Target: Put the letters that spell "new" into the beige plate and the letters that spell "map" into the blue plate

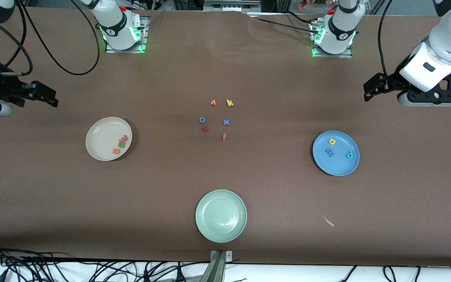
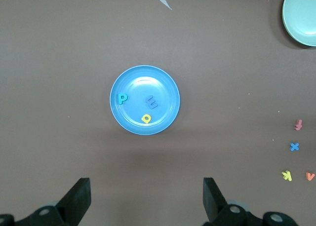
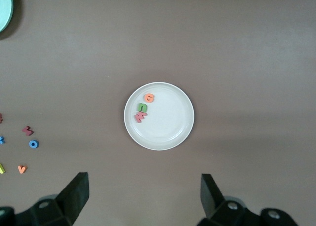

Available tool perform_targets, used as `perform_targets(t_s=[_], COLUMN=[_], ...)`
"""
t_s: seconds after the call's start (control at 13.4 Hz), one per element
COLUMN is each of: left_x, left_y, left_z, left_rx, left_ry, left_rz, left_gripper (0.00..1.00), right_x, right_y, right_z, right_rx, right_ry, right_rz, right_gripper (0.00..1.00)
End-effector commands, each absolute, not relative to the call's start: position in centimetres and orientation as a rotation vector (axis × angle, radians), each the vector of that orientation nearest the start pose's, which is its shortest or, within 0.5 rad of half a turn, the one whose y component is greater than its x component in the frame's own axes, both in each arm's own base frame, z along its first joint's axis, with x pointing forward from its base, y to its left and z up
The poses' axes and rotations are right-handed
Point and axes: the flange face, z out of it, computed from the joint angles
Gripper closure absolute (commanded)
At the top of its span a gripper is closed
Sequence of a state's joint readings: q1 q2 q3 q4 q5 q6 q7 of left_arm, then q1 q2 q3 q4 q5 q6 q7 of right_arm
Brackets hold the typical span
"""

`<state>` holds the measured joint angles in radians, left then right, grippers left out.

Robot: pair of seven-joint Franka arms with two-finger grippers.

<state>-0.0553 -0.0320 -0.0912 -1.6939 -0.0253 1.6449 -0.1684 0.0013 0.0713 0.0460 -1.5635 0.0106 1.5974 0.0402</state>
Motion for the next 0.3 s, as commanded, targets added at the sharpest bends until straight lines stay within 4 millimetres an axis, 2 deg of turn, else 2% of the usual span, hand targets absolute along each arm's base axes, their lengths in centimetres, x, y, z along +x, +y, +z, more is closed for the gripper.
perform_targets(t_s=[0.0, 0.22], left_x=[54.35, 54.35], left_y=[-8.45, -8.45], left_z=[59.62, 59.62], left_rx=[-3.177, -3.177], left_ry=[-0.022, -0.022], left_rz=[0.024, 0.024], left_gripper=[0.00, 0.00], right_x=[57.12, 56.99], right_y=[3.04, 2.96], right_z=[59.20, 59.44], right_rx=[-3.123, -3.124], right_ry=[-0.032, -0.030], right_rz=[0.061, 0.056], right_gripper=[0.00, 0.00])
